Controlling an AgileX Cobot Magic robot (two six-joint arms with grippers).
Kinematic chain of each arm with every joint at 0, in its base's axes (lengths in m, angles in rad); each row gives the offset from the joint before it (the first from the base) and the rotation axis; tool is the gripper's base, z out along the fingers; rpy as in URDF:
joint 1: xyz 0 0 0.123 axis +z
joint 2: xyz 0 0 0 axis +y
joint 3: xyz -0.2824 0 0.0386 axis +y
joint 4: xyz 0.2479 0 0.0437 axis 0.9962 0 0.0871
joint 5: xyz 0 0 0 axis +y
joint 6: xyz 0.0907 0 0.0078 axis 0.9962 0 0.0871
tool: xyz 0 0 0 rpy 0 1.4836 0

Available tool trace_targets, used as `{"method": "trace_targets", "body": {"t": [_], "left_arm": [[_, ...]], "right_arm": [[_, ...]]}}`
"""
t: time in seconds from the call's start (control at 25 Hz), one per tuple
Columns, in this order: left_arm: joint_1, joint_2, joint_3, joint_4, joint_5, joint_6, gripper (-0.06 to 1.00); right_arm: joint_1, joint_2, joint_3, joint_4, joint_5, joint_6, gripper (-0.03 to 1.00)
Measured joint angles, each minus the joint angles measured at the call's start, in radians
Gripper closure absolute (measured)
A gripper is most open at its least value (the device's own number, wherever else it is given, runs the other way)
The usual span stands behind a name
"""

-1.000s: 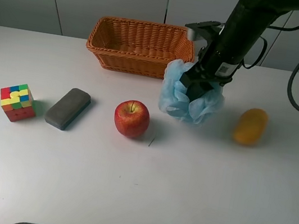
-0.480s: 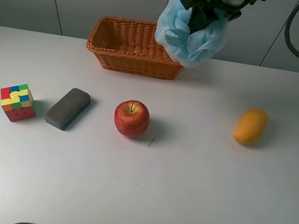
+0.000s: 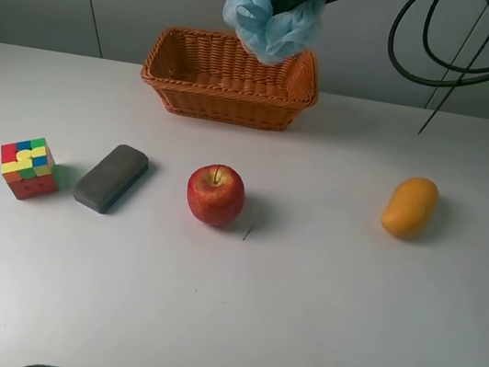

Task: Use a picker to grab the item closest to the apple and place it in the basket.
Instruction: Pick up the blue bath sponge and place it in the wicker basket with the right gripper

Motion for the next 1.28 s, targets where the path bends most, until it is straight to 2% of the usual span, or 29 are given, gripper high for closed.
{"method": "trace_targets", "body": {"t": [0.24,0.4,0.88,0.92,0.96,1.04,1.08,1.28], "left_arm": [[0.0,0.0,0.0,0.0,0.0,0.0,0.22],[0.0,0.0,0.0,0.0,0.0,0.0,0.22],[0.0,0.0,0.0,0.0,0.0,0.0,0.22],[0.0,0.0,0.0,0.0,0.0,0.0,0.22],[0.0,0.0,0.0,0.0,0.0,0.0,0.22],[0.0,0.0,0.0,0.0,0.0,0.0,0.22],[0.0,0.0,0.0,0.0,0.0,0.0,0.22],[0.0,0.0,0.0,0.0,0.0,0.0,0.22]], "right_arm": [[0.0,0.111,-0.038,0.033,-0.17,0.0,0.7],[0.0,0.168,-0.038,0.058,-0.228,0.0,0.7],[0.0,0.233,-0.038,0.092,-0.271,0.005,0.7],[0.0,0.233,-0.038,0.092,-0.271,0.018,0.68],[0.0,0.233,-0.038,0.092,-0.271,0.027,0.61],[0.0,0.233,-0.038,0.089,-0.271,0.035,0.36],[0.0,0.233,-0.038,0.089,-0.269,0.035,0.31],[0.0,0.233,-0.038,0.089,-0.241,0.035,0.27]]}}
